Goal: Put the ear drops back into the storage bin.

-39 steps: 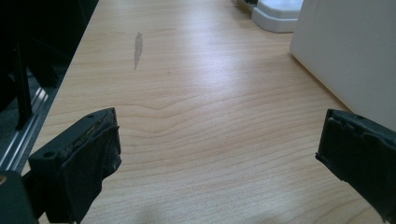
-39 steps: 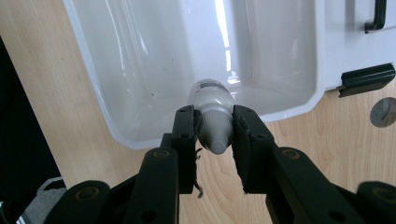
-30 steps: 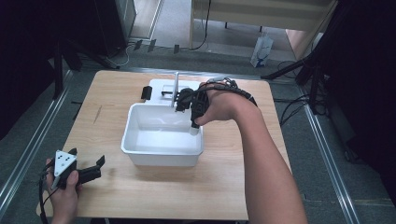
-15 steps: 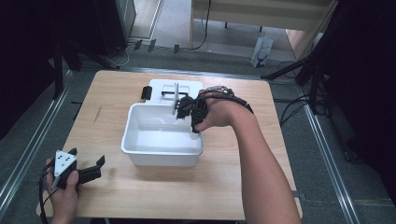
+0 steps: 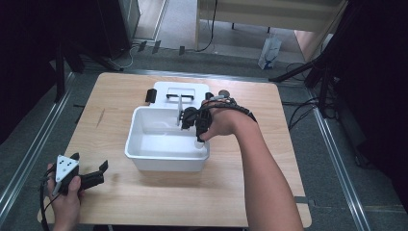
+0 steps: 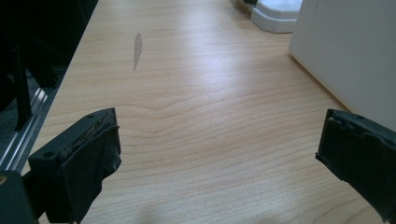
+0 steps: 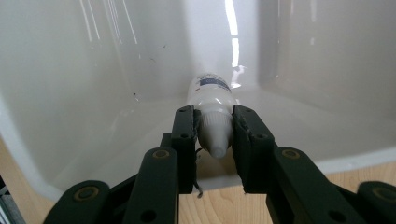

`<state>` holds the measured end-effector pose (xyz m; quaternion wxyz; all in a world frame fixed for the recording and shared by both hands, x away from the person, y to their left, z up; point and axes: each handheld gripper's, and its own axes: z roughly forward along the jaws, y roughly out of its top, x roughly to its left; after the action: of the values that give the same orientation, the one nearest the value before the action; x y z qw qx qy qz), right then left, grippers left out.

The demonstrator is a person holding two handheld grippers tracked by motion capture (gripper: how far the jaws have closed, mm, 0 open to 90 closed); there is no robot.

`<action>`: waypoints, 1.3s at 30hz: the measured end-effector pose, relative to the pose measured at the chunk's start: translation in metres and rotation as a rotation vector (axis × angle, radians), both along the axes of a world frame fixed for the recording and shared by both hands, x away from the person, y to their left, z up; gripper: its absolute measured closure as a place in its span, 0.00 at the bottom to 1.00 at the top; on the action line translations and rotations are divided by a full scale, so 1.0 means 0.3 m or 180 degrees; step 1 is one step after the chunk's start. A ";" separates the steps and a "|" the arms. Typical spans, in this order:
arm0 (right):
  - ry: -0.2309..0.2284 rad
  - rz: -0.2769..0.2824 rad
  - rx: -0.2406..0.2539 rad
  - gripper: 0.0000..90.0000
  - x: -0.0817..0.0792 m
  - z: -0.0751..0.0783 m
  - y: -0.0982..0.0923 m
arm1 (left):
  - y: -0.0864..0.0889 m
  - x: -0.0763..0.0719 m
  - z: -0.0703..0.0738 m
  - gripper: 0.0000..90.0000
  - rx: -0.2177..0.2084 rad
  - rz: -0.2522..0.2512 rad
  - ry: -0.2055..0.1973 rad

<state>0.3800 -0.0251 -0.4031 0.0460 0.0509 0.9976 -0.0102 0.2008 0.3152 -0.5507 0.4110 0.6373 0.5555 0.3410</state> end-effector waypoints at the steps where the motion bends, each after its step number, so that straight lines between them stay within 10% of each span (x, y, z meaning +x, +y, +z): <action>1: 0.0005 0.0027 0.0008 0.80 0.001 -0.008 0.000 | 0.000 0.000 0.000 0.00 -0.0004 0.0002 0.0001; 39: -0.0011 0.0030 -0.0034 0.76 0.024 -0.113 0.002 | -0.001 0.000 -0.001 0.00 -0.0010 -0.0018 -0.0003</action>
<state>0.3871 -0.0244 -0.4369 0.0481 0.0460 0.9977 -0.0153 0.2008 0.3148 -0.5509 0.4133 0.6380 0.5540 0.3393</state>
